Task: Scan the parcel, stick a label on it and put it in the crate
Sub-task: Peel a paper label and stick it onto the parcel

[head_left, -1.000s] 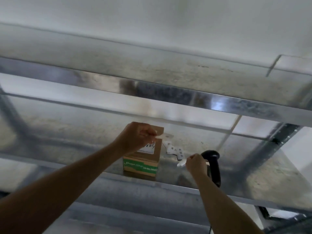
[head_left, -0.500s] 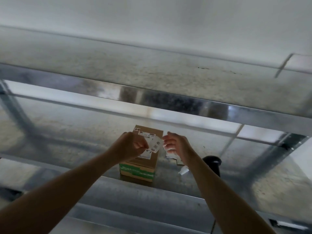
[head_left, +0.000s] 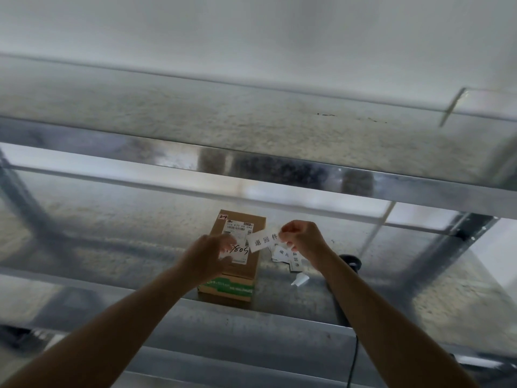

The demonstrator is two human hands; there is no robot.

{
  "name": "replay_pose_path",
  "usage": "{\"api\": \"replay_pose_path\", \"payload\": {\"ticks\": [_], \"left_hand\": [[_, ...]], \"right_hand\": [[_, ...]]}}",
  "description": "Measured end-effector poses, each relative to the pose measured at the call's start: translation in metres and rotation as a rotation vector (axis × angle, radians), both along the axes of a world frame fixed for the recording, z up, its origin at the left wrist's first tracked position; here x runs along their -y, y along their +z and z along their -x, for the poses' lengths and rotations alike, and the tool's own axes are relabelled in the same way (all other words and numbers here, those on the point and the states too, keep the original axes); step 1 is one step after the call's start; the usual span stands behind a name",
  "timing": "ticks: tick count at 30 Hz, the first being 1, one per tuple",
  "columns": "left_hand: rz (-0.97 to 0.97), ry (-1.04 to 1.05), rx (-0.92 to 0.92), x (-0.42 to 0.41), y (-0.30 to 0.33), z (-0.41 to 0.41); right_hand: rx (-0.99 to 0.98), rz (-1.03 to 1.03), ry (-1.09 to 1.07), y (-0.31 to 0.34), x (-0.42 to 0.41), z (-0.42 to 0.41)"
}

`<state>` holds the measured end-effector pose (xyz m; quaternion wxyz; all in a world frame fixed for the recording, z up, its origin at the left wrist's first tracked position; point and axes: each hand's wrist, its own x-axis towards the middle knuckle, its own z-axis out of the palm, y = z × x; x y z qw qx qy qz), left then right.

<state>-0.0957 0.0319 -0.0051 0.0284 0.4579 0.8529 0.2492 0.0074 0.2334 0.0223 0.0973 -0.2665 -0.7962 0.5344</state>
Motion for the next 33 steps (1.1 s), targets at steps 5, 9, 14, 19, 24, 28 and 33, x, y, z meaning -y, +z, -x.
{"api": "replay_pose_path", "payload": {"ticks": [5,9,14,19,24,28,33], "left_hand": [[0.179,-0.026,-0.234,0.023,-0.052,-0.027],[0.248,0.064,-0.293,0.024,-0.072,-0.046],[0.15,0.126,-0.229,0.028,-0.087,-0.069],[0.111,0.167,-0.202,0.029,-0.099,-0.084],[0.046,0.228,-0.32,0.03,-0.113,-0.088],[0.03,0.262,-0.359,0.031,-0.119,-0.092],[0.083,0.23,-0.351,0.032,-0.117,-0.092]], "right_hand": [[-0.066,0.108,-0.175,-0.003,-0.008,0.001],[-0.106,0.193,-0.234,-0.005,-0.005,0.008],[-0.167,0.24,-0.301,-0.004,0.006,0.028],[-0.208,0.189,-0.319,0.0,0.019,0.056],[-0.177,0.107,-0.253,-0.002,0.029,0.076],[-0.111,0.001,-0.191,-0.009,0.035,0.083],[-0.017,-0.074,-0.191,-0.017,0.038,0.086]]}}
